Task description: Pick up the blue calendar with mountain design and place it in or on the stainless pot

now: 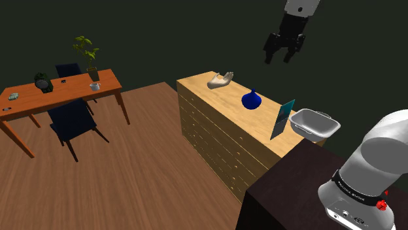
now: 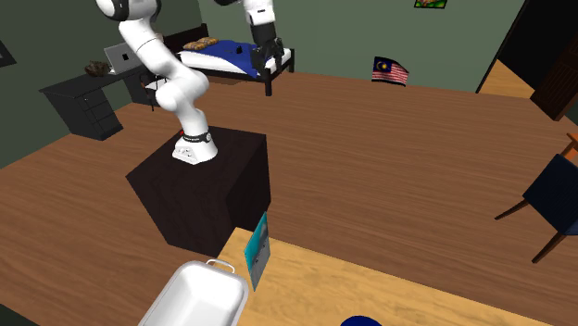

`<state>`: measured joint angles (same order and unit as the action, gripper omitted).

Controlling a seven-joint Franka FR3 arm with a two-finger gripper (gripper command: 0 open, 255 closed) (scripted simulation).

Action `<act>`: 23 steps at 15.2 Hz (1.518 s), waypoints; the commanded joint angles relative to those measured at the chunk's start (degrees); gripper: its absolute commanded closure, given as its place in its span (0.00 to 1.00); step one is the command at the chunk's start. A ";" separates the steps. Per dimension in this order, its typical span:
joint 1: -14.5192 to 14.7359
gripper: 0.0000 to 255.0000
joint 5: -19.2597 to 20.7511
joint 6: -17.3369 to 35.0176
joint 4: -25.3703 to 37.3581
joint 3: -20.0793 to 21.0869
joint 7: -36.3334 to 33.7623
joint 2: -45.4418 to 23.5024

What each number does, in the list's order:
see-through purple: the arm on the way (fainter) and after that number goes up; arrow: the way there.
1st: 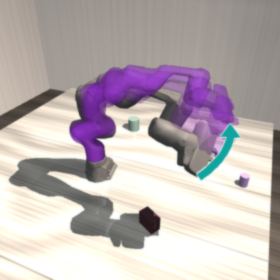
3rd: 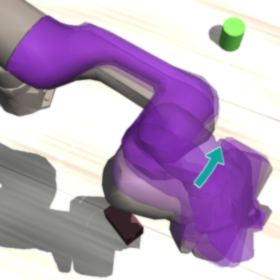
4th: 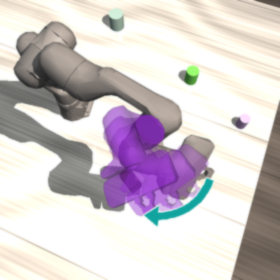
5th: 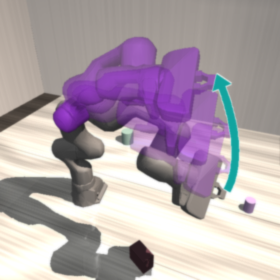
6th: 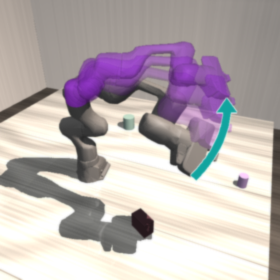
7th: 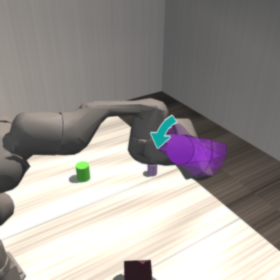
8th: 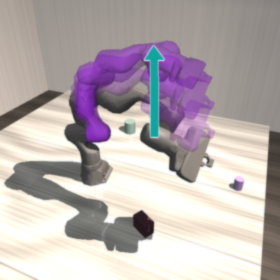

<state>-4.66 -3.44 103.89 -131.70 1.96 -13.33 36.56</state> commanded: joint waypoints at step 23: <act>-12.95 0.00 -4.09 20.93 6.40 -10.70 -13.38 -37.27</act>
<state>-17.11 -7.08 124.14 -125.74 -8.22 -26.31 0.87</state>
